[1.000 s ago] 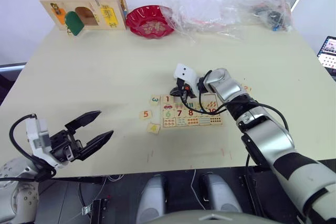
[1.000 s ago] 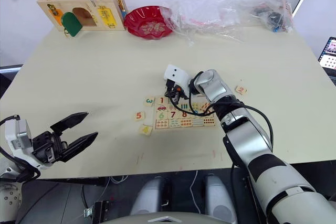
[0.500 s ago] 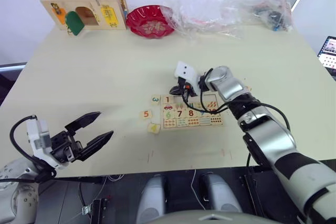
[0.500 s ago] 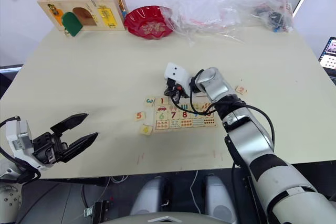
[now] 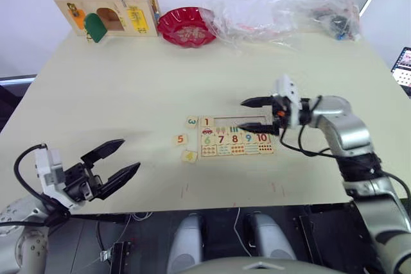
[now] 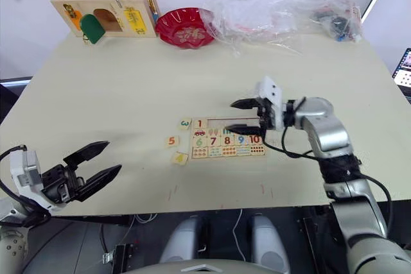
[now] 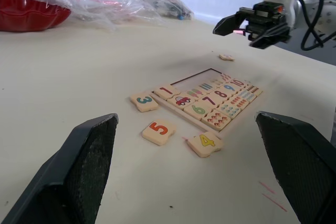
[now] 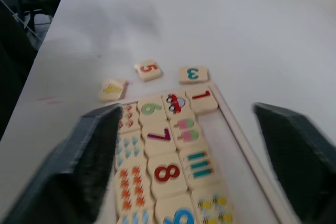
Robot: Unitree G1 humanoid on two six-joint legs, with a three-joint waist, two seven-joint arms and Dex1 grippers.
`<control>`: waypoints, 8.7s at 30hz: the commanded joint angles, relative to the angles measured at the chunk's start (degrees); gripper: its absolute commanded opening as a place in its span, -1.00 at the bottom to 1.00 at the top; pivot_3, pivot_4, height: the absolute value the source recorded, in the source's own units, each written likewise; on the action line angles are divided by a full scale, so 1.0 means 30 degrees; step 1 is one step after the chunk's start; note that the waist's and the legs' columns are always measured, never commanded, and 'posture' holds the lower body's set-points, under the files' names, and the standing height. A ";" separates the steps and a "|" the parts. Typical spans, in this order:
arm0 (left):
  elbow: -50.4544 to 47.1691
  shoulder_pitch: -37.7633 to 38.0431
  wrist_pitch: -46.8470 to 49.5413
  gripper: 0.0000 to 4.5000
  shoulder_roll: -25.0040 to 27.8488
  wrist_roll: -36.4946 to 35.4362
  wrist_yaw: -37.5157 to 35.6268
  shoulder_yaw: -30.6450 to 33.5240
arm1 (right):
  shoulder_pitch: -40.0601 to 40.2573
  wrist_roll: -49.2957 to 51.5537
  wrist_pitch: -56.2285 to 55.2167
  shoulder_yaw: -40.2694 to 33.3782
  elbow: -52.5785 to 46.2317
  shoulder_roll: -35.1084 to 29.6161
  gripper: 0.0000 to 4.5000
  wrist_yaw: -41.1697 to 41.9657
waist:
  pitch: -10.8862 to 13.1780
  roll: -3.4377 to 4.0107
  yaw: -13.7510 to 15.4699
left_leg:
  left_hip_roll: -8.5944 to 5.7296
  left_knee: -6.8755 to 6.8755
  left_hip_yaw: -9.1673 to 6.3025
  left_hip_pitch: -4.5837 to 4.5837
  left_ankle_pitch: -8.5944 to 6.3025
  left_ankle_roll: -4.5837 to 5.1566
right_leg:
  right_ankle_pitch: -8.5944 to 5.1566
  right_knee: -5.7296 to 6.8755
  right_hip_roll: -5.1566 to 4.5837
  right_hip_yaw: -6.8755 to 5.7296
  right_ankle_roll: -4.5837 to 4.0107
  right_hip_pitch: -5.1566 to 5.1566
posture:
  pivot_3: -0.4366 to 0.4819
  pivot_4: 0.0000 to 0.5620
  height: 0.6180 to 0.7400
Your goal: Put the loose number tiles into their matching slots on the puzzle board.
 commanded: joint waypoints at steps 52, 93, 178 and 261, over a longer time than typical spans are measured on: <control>0.2937 -0.0591 -0.1114 1.00 0.0331 0.1109 -0.1336 -0.0058 | 1.5949 0.3230 -0.3154 -1.2363 -0.3111 -0.5437 0.98 -0.4790 | 0.0001 0.0029 0.0607 | 0.0027 -0.0006 -0.0220 0.0272 0.0007 -0.0020 | -0.0192 -0.0043 -0.0093 -0.0213 -0.0064 0.0379 | -0.05 -0.47 1.00; 0.0922 -0.0684 -0.0027 1.00 0.0265 -0.0401 -0.2306 -0.0642 | 0.4700 0.1366 -0.0154 -0.5693 0.3809 -0.6975 0.98 -0.4595 | 0.0030 0.0062 0.0505 | 0.0025 -0.0046 -0.0149 0.0273 0.0007 -0.0016 | -0.0159 -0.0041 -0.0065 -0.0124 -0.0107 0.0308 | -0.05 -0.47 1.00; 0.0007 -0.1021 0.0219 1.00 0.0326 -0.0850 -0.2117 -0.0463 | -0.9965 -0.6143 1.0875 0.7704 -0.1751 -0.4952 -0.61 -0.0137 | 0.0109 0.0174 0.0385 | 0.0052 -0.0067 0.0009 0.0217 0.0006 -0.0018 | -0.0145 0.0023 -0.0029 0.0052 -0.0115 0.0087 | -0.05 -0.47 1.00; 0.0434 -0.0378 -0.0523 1.00 0.0186 -0.0588 -0.1955 -0.0027 | -1.2906 -0.6444 1.2155 1.3107 0.5802 0.4037 -0.61 -0.4628 | 0.0091 0.0146 -0.0081 | 0.0025 -0.0032 0.0103 -0.0058 0.0009 -0.0022 | -0.0066 0.0049 -0.0011 0.0023 -0.0022 -0.0134 | -0.05 -0.47 1.00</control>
